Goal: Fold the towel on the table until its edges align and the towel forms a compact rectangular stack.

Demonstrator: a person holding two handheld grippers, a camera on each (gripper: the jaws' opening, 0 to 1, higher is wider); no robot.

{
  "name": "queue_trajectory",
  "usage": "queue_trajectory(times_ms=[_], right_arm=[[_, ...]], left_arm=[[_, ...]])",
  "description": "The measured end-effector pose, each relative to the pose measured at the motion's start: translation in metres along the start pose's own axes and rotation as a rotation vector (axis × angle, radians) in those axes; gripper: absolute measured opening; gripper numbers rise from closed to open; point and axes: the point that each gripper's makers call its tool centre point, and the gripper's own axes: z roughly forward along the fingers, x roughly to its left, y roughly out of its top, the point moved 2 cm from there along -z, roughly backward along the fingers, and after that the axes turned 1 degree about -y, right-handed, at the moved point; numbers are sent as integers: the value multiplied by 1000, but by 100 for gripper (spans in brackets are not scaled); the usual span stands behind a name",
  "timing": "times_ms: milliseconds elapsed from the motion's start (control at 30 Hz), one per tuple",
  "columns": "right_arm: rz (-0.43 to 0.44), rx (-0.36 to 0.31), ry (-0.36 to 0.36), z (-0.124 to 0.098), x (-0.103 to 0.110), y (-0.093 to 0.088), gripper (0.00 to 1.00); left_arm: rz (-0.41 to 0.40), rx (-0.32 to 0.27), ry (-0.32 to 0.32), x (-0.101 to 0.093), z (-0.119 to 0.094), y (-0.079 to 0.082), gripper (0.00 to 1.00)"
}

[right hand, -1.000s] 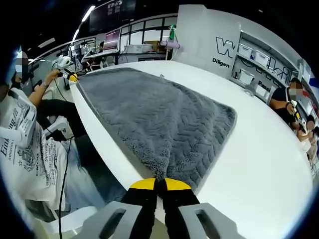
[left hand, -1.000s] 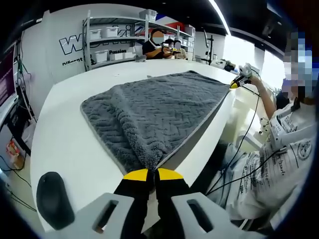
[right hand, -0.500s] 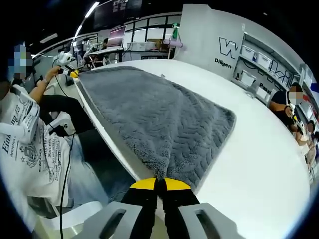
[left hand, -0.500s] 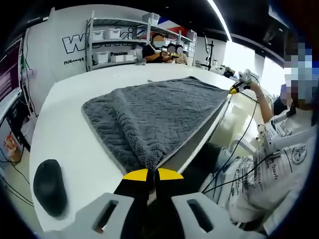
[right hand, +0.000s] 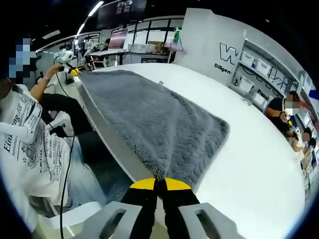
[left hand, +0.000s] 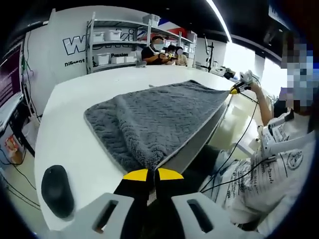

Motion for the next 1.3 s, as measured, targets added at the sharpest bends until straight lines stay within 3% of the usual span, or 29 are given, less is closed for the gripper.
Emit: queue_trajectory(times_ms=[767,1300], right_arm=[[-21,24,-8,15,-29,12,4],[-9,42,-3,44,-53,29,5]], left_arm=[[26,26,-7,15,18,18,6],[25,26,2,46,38,37,6]])
